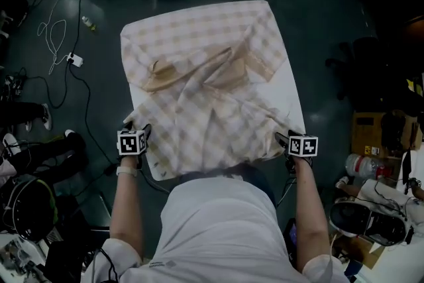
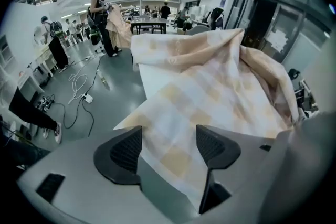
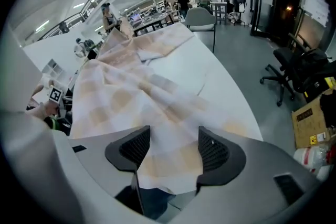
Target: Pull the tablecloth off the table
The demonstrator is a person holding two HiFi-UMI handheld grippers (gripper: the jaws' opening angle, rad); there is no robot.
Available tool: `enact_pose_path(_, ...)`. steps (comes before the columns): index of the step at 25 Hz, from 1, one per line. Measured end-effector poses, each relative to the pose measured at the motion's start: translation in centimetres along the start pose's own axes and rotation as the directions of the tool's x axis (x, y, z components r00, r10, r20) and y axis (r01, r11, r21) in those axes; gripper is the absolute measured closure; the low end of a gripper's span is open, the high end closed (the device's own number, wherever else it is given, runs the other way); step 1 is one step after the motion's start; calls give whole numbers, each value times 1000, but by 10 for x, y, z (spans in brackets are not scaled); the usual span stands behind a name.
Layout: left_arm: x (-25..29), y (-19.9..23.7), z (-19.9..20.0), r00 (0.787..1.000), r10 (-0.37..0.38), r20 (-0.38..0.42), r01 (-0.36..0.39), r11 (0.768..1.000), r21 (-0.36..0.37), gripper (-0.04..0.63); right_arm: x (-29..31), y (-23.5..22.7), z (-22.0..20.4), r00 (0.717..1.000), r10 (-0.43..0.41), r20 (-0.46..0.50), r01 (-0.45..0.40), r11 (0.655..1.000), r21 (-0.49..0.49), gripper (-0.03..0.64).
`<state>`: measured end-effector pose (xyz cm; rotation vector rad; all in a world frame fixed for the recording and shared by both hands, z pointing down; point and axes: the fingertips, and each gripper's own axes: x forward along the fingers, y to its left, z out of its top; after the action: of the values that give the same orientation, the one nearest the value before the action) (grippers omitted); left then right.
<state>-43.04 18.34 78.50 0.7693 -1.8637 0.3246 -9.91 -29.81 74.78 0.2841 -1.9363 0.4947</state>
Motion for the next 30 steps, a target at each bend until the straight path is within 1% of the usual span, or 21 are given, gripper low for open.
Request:
enact_pose_path(2,2,-1,1,999,-34,-9,34,999,3,296,8,-1,-3,999,-27,-24,26,999,-19,368)
enact_pose_path(5,5,-3,0,996,-89,-14,89,996,-6,296,13,-5,-4,994,-98,-43,94,992,-88,368)
enact_pose_path(7,6,-4,1,993,-120,-19,120,993,-14,298,14,-6,-4,990,-129,-55,122,985,-120,370)
enact_pose_path(9,7,-6,1,989,-148,-25,147,989,-11,306,15,-7,-4,988,-147,-56,140,983,-119,370)
enact_pose_path(10,7,-7,1,987,-157,-27,157,988,-6,324,14,-8,-3,986,-155,-54,148,983,-111,370)
enact_pose_path(15,6,-10,0,986,-166,0,166,986,-3,341,13,-14,-1,983,-182,-37,180,982,-55,371)
enact_pose_path(17,5,-9,1,988,-156,4,156,988,-2,343,14,-15,1,981,-188,-51,186,982,-44,373)
enact_pose_path(19,3,-9,0,991,-131,4,131,991,5,353,15,-14,1,980,-187,-66,184,982,-46,374)
enact_pose_path(22,0,-8,-2,998,-66,23,65,998,16,367,17,-16,2,981,-180,-68,176,983,-60,412)
enact_pose_path(24,-2,-8,-4,999,-4,37,3,999,33,392,19,-15,6,985,-167,-52,161,982,-95,448)
enact_pose_path(26,-7,-14,-11,998,50,39,-53,996,73,439,20,-12,8,989,-143,-27,138,982,-129,515)
enact_pose_path(27,-8,-21,-18,997,62,36,-65,993,95,541,20,-11,9,991,-131,-13,128,982,-138,551)
enact_pose_path(28,-9,-31,-24,997,63,36,-67,992,107,573,21,-10,10,993,-120,1,119,982,-144,566)
enact_pose_path(30,-10,-56,-36,998,47,35,-50,993,105,581,22,-9,12,995,-101,22,104,982,-159,575)
